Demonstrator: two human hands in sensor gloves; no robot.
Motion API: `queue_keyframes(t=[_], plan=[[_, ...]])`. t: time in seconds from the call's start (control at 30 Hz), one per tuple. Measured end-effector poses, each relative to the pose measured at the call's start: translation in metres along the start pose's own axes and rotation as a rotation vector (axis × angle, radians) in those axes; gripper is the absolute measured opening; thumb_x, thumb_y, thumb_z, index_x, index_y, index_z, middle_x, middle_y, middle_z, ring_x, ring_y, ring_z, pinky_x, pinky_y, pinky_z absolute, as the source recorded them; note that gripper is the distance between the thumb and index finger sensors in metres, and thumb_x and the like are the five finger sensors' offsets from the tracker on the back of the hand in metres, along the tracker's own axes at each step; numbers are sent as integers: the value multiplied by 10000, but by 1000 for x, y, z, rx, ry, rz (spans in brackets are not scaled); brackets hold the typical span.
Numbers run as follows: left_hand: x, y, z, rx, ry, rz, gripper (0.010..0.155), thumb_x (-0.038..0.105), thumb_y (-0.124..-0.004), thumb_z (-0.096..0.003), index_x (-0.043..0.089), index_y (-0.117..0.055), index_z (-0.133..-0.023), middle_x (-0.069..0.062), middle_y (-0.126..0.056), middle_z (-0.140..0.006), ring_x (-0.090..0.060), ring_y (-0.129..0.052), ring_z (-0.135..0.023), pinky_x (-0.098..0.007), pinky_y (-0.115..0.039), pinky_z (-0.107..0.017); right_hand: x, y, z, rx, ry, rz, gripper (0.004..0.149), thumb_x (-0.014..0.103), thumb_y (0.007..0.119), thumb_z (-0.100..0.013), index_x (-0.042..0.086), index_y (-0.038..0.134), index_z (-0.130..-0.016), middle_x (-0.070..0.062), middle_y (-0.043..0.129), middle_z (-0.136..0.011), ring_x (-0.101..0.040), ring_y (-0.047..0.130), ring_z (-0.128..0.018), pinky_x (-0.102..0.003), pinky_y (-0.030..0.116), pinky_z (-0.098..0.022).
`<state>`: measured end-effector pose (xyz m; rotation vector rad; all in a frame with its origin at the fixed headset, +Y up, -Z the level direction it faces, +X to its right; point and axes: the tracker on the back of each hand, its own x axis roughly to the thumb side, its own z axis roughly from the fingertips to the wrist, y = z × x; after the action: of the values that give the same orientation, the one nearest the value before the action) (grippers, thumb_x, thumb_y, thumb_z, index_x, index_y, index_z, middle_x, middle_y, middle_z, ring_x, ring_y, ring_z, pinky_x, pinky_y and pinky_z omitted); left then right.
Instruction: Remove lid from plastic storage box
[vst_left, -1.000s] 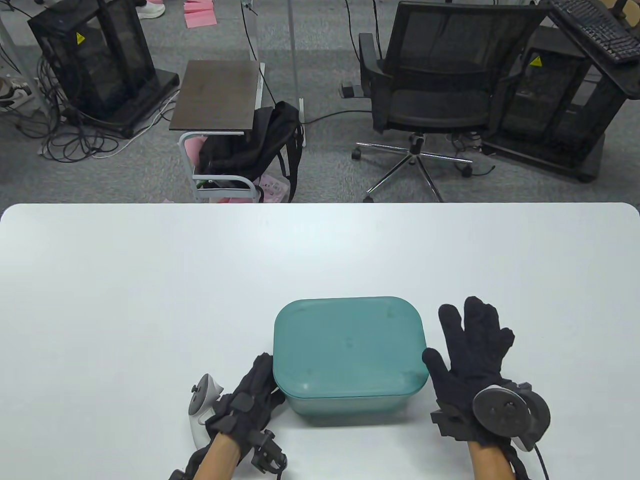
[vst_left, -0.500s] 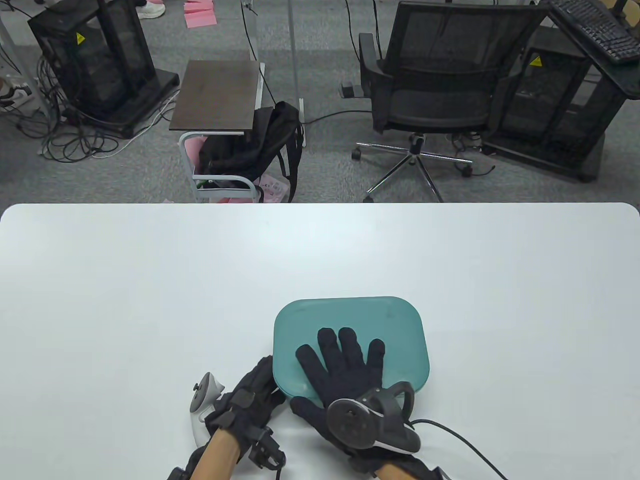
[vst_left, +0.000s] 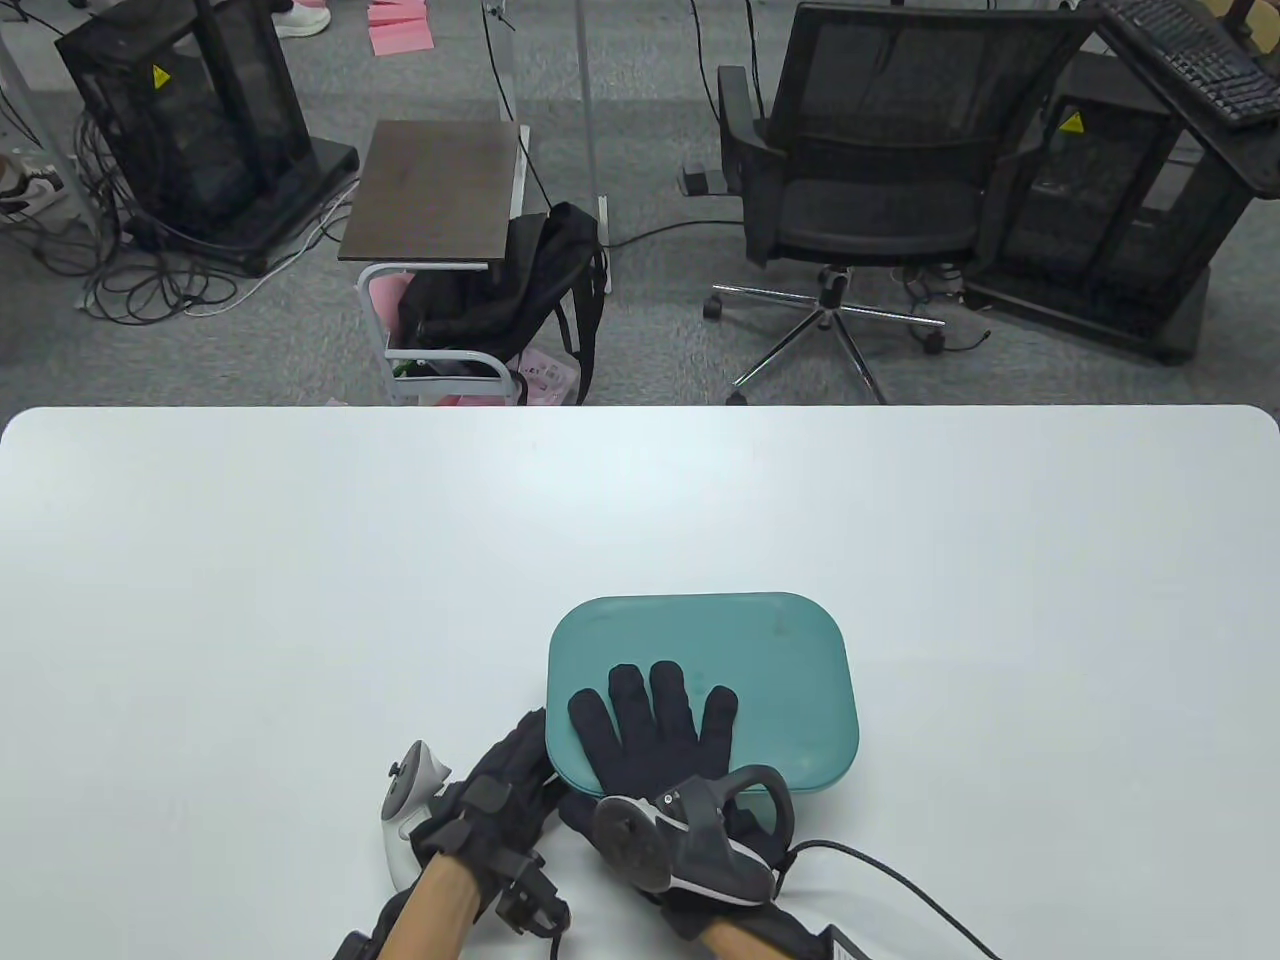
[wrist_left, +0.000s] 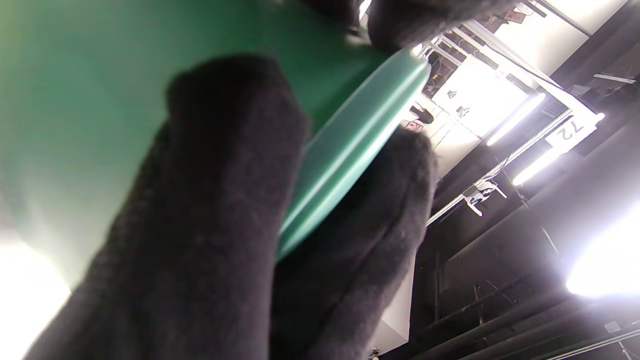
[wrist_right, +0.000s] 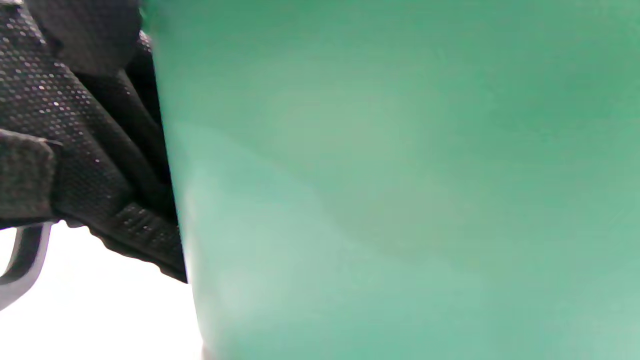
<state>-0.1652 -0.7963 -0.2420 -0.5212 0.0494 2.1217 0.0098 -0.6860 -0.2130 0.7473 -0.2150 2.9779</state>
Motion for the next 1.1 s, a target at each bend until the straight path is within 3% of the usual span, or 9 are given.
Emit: queue_keyframes(t=[0.47, 0.87, 1.1], plan=[[-1, 2, -3, -8, -12, -24, 485, 498, -535, -607, 157, -699, -910, -210, -46, -1140, -495, -47, -995, -656, -185, -670, 1, 4, 2, -116, -20, 14, 725, 670, 559, -569, 277, 420, -1162, -138, 471, -1209, -518, 465, -1054, -777, 435, -648], [-2, 3, -5, 6, -20, -35, 485, 498, -532, -604, 154, -702, -901, -210, -51, -1141, -496, -55, -998, -658, -188, -671, -4, -3, 2, -80, -23, -47, 707, 667, 542, -574, 306, 399, -1165, -130, 443, -1219, -513, 435, -1065, -776, 413, -652], [-2, 4, -5, 11, -19, -36, 485, 497, -534, -605, 154, -701, -904, -208, -53, -1141, -494, -59, -1000, -655, -192, -673, -9, -20, 2, -84, -15, -121, 728, 667, 553, -577, 291, 360, -1169, -129, 406, -1227, -507, 415, -1072, -767, 413, -665]])
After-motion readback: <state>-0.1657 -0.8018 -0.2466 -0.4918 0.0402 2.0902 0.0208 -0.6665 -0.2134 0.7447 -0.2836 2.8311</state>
